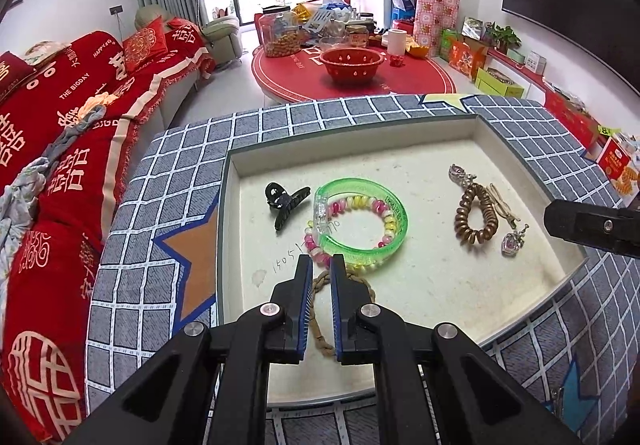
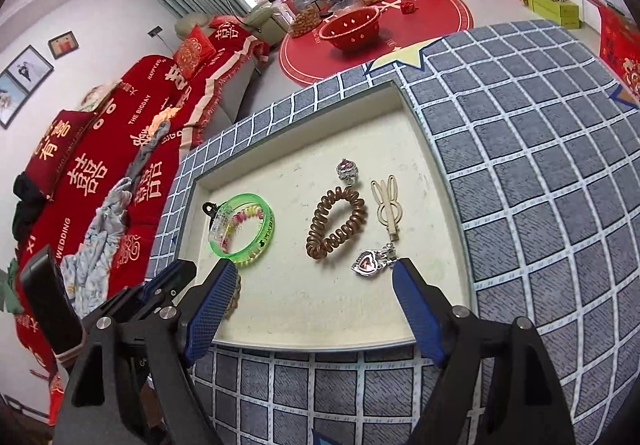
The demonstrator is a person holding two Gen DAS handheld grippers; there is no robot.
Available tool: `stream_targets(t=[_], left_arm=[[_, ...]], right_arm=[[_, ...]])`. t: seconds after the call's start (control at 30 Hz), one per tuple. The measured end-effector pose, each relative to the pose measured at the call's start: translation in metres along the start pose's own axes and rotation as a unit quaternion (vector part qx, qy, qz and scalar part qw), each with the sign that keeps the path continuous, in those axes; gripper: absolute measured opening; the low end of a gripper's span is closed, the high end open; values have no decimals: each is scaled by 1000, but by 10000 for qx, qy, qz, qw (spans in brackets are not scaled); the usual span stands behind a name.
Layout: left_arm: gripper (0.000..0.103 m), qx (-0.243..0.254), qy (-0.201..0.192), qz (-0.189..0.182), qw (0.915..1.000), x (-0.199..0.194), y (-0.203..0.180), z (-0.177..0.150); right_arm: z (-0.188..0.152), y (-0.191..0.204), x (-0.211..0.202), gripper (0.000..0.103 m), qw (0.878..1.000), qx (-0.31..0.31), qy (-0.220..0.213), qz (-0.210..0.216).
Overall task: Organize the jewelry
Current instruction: 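Carry the braided bracelet and purple heart pendant into the tray, open both grippers, then move both tools back toward the yellow cord and the silver hairpin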
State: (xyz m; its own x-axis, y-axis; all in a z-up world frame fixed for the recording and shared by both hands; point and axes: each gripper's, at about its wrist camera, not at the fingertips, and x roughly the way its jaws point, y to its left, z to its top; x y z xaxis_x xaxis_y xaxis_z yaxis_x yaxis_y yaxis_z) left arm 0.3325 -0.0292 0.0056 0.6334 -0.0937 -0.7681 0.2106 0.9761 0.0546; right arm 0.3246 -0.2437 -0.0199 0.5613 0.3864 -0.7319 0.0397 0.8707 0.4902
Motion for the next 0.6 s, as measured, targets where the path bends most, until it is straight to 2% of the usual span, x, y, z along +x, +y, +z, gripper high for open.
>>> stream_targets(t=[0.03, 0.07, 0.1, 0.17, 0.23, 0.3, 0.5, 0.6], left_arm=[[59, -11, -8, -10, 10000, -1, 0, 1], [93, -26, -9, -16, 10000, -2, 1, 1], [103, -106, -125, 46, 9999, -6, 2, 1], [103, -115, -349, 75, 9993, -12, 2, 1], [103, -89, -328, 21, 9994, -11, 1, 1], [103, -91, -365, 97, 9992, -12, 1, 1], [103, -168, -386, 121, 9990, -18, 6, -5], [103, -246, -387, 91, 9989, -32, 8, -13]], right_arm=[[0, 1, -2, 92, 10000, -26, -20, -35], [-1, 1, -4, 95, 10000, -38, -45, -41], [-1, 1, -7, 95, 9999, -39, -100, -41], [-2, -1, -12, 95, 9999, 4, -152, 5], [-2, -3, -18, 95, 9997, 53, -227, 17], [-2, -3, -23, 103, 9994, 48, -328, 7], [-13, 3, -52, 103, 9961, -103, -865, -105], [-19, 6, -66, 103, 9951, -151, -970, -123]])
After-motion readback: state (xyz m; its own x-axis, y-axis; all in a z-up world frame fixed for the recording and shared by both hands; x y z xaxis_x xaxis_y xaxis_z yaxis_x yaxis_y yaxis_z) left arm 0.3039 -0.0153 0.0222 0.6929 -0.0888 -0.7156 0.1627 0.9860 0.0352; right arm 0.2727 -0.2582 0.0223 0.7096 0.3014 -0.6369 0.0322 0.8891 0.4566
